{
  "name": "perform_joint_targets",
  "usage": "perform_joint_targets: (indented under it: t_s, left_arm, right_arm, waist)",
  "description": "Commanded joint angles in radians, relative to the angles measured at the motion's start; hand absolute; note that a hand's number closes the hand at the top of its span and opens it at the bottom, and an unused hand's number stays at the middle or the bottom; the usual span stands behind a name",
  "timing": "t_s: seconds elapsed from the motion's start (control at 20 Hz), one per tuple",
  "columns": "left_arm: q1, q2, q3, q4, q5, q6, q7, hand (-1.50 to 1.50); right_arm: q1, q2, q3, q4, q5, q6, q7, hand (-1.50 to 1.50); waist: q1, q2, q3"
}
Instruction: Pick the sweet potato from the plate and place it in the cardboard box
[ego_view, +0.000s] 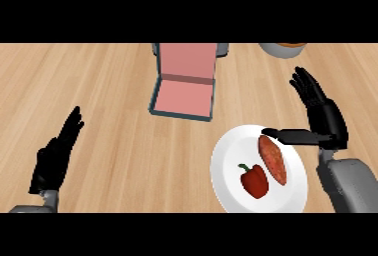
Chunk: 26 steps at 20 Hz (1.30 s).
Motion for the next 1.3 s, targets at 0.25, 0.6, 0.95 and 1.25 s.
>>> perform_joint_targets:
  t_s: [0.25,0.6,0.95,1.25]
  left_arm:
    - [0.017,0.012,0.007,-0.045,-0.009,-0.007,0.027,0.00]
    - [-0.010,-0.001,0.010,-0.025,-0.010,-0.013,0.023,0.00]
    - [0.051,-0.002,0.023,-0.062,-0.022,-0.017,0.004,0.00]
    - [0.042,-0.038,0.033,-0.065,-0.071,-0.018,0.039,0.00]
  right_arm:
    - [-0.042,-0.329,0.095,0.055,0.237,0.188,0.021,-1.50]
    - [-0.125,-0.457,0.274,-0.001,0.352,0.447,0.230,-1.50]
    - [-0.088,-0.407,0.352,-0.199,0.347,0.600,0.490,-1.50]
    - [0.003,-0.319,0.301,-0.244,0.456,0.583,0.548,-1.50]
  waist:
    - [-0.003,-0.006,-0.002]
    - [0.001,-0.004,-0.004]
    - [-0.009,-0.007,-0.002]
    - [-0.008,-0.004,-0.001]
